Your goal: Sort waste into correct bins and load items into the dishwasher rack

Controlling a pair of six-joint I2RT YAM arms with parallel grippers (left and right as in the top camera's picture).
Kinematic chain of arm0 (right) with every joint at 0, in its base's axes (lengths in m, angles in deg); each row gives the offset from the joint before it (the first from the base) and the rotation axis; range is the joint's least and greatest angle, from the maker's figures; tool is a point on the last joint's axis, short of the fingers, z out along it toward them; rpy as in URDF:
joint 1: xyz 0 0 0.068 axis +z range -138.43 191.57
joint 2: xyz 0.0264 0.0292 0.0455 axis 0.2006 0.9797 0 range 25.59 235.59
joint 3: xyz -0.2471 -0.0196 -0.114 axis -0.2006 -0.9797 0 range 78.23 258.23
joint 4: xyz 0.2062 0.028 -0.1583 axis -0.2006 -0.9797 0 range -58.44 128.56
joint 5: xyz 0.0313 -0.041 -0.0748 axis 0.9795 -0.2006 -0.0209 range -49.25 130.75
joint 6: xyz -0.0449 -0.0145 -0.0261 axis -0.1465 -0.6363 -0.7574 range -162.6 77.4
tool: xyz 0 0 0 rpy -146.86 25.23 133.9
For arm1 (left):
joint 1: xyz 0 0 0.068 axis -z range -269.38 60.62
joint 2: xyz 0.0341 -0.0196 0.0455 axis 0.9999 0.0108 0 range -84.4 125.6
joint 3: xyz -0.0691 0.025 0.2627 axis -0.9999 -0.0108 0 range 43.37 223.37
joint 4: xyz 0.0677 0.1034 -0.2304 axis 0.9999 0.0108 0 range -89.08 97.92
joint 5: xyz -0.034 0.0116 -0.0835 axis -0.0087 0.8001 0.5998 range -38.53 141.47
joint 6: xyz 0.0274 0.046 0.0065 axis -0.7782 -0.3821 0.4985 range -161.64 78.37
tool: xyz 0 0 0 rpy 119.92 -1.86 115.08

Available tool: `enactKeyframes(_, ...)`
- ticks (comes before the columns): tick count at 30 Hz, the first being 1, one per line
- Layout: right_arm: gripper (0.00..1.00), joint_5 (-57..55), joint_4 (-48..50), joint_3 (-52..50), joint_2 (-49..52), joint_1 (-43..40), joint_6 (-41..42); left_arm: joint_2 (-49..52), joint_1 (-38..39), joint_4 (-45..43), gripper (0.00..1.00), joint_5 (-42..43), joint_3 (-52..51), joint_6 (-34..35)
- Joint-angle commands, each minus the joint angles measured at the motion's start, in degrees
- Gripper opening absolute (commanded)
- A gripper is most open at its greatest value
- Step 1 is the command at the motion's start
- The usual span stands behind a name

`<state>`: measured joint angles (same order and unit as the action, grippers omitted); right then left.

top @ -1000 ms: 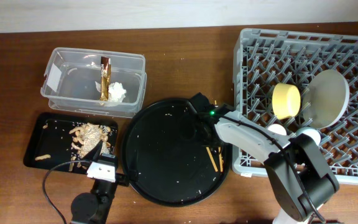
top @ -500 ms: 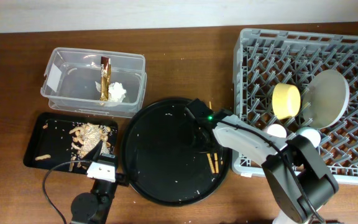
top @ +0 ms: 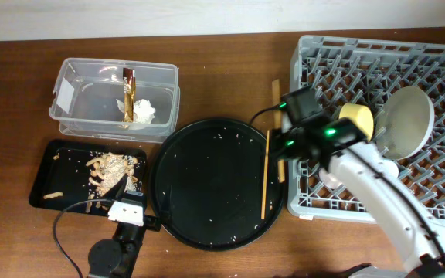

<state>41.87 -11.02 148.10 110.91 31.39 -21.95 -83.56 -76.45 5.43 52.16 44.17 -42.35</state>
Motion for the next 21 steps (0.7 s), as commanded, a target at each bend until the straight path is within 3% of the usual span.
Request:
enactKeyframes(1, 0.04, -3.37, 2.62, 0.17, 2.73, -5.86, -0.94, -0.44, -0.35, 0.15, 1.00, 0.59, -0.26, -1.07)
enactKeyframes(6, 0.05, -5.62, 6.12, 0.22, 8.66, -9.38, -1.79, -0.44, -0.35, 0.15, 1.00, 0.59, -0.26, -1.07)
enactKeyframes(9, 0.13, -5.27, 5.81, 0.24, 7.63, -9.33, -2.67, -0.44, -0.35, 0.15, 1.00, 0.59, -0.26, -1.07)
enactKeyframes(10, 0.21, -4.61, 5.38, 0.24, 6.93, -9.33, -2.67, -0.44, -0.35, 0.15, 1.00, 0.59, -0.26, -1.07)
enactKeyframes(11, 0.36, -3.80, 4.44, 0.24, 6.12, -9.33, -2.67, -0.44, -0.35, 0.15, 1.00, 0.59, -0.26, -1.07)
enactKeyframes(13, 0.49, 0.17, 1.27, 0.22, 4.24, -8.98, -2.78, -0.44, -0.35, 0.15, 1.00, 0.59, -0.26, -1.07)
enactKeyframes(15, 0.49, 7.21, -1.29, 0.22, 3.76, -6.25, -5.44, -0.44, -0.35, 0.15, 1.00, 0.59, -0.26, -1.07)
enactKeyframes(17, 0.49, 7.26, -2.47, -0.42, 3.93, -1.27, -5.18, -0.44, -0.35, 0.15, 1.00, 0.59, -0.26, -1.07)
enactKeyframes(21, 0.49, 0.50, -0.13, -4.00, 6.25, 8.55, 6.56, -0.44, -0.35, 0.15, 1.00, 0.59, -0.26, -1.07)
